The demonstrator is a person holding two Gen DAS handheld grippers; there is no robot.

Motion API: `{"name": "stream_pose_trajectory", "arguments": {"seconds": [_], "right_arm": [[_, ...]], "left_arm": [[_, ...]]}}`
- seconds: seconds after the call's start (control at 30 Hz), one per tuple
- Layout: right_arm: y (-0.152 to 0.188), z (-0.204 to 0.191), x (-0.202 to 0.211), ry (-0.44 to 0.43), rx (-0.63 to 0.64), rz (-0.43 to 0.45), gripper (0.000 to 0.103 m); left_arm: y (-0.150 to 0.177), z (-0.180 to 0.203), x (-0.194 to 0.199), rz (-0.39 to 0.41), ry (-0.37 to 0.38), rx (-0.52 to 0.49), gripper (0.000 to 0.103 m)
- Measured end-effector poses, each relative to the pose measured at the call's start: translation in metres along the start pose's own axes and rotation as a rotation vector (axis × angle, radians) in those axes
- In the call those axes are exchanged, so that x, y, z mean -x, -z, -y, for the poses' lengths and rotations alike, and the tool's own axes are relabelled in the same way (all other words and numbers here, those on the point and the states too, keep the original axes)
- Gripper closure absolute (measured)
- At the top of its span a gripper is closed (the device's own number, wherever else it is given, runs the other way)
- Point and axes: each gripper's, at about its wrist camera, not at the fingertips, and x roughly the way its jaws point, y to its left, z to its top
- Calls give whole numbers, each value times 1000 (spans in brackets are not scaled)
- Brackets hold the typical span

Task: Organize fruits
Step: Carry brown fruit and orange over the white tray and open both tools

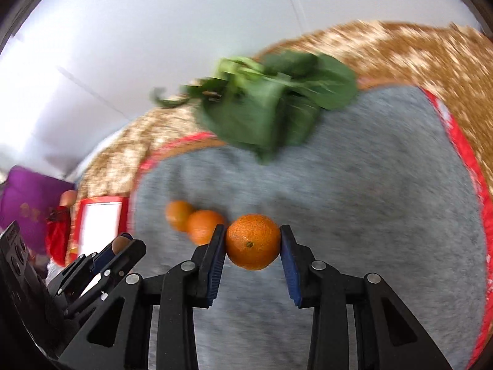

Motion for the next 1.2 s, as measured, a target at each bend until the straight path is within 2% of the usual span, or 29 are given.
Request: {"name": "stream_pose_trajectory", "arguments": {"seconds": [0.1,0.23,0.37,0.53,0.6,0.73,0.83,1.03,1.1,1.2], "right_arm": [[2,-32,3,-58,76,45,68],[10,-85,-3,-159,178,88,68],[32,-141,-14,-277,261,46,68],[71,-201,-20,-365,376,23,68],[86,-214,-26,-401,408,24,68],[117,-234,-45,-365,497,-35,68],[137,-243,-53,-347,545,-62,68],[150,-243,-55,-310,585,-83,68],[151,-239,-63,-273,580,-104,68],[148,-234,-68,-271,565,-115,68]], "left_arm": [[1,-25,27,50,-44,36,83],[15,-65,57,95,-147,85,83],[37,-113,77,95,-220,177,83],[55,-155,96,121,-321,252,83],[64,-165,100,120,-329,280,83],[73,-185,91,66,-368,330,83],[76,-192,82,23,-366,357,83],[71,-182,62,-41,-373,323,83],[71,-182,51,-77,-357,329,83],[71,-179,39,-115,-334,345,83]]}}
